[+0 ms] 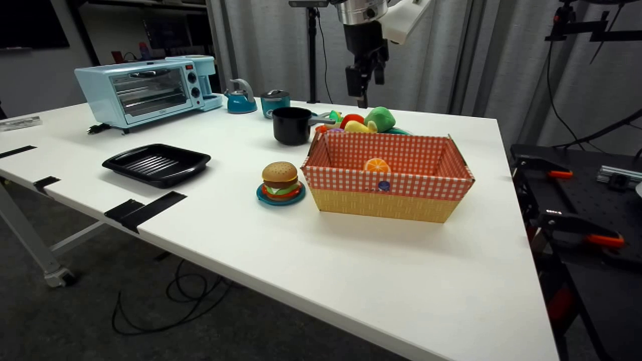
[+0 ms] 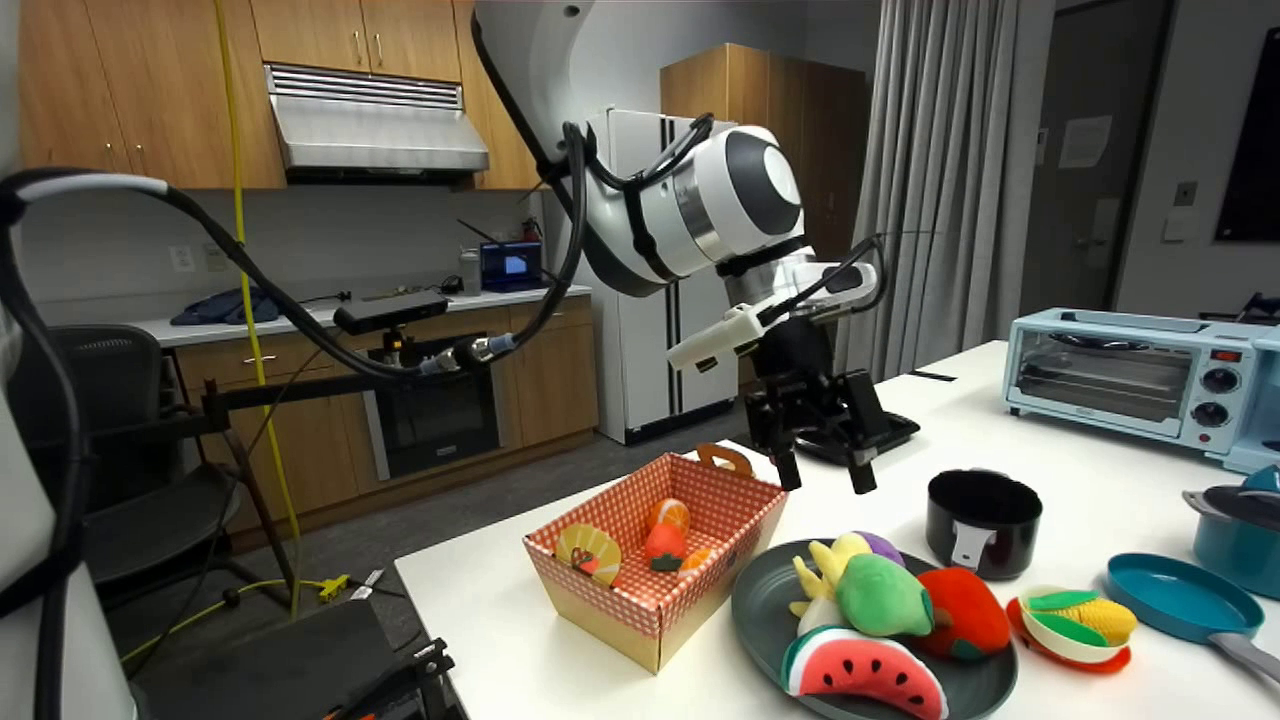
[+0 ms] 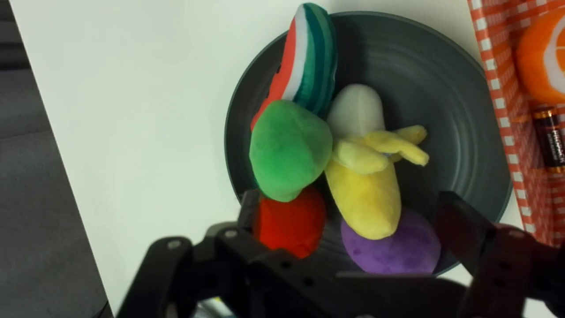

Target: Pick up the pear plush toy from the box and place it on the plate

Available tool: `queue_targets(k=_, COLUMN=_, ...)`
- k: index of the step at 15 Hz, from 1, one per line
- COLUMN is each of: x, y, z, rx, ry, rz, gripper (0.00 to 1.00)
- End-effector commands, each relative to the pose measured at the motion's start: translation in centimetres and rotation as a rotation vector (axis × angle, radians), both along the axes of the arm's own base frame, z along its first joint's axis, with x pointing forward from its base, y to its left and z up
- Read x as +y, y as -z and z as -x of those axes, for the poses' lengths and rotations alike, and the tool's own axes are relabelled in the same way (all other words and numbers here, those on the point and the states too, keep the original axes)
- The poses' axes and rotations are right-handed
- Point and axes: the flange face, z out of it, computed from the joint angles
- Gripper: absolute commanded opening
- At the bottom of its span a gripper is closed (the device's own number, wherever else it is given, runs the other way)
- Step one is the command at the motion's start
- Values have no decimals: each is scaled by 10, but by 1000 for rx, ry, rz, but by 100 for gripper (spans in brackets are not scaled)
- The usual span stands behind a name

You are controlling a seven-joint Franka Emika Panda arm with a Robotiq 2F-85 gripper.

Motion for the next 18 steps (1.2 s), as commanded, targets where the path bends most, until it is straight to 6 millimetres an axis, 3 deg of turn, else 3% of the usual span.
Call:
queue_targets(k=1, x=7, y=-16, z=13, rx=23, ry=22, rz=26, gripper=100)
queue_targets(k=12, x=26, y=-39, z=27, rx=81, ry=25, rz=1, gripper=100)
queue_targets(k=13, x=27, y=-38, z=29, rx=106, ry=29, rz=-23, gripper=100)
queue_targets(k=14, x=26, y=-30, z=19, rx=76, ry=19, rz=9, gripper=100)
queue_targets(k=18, x=30, y=-30, z=22, rx=94, ry=25, rz=-7, gripper=100)
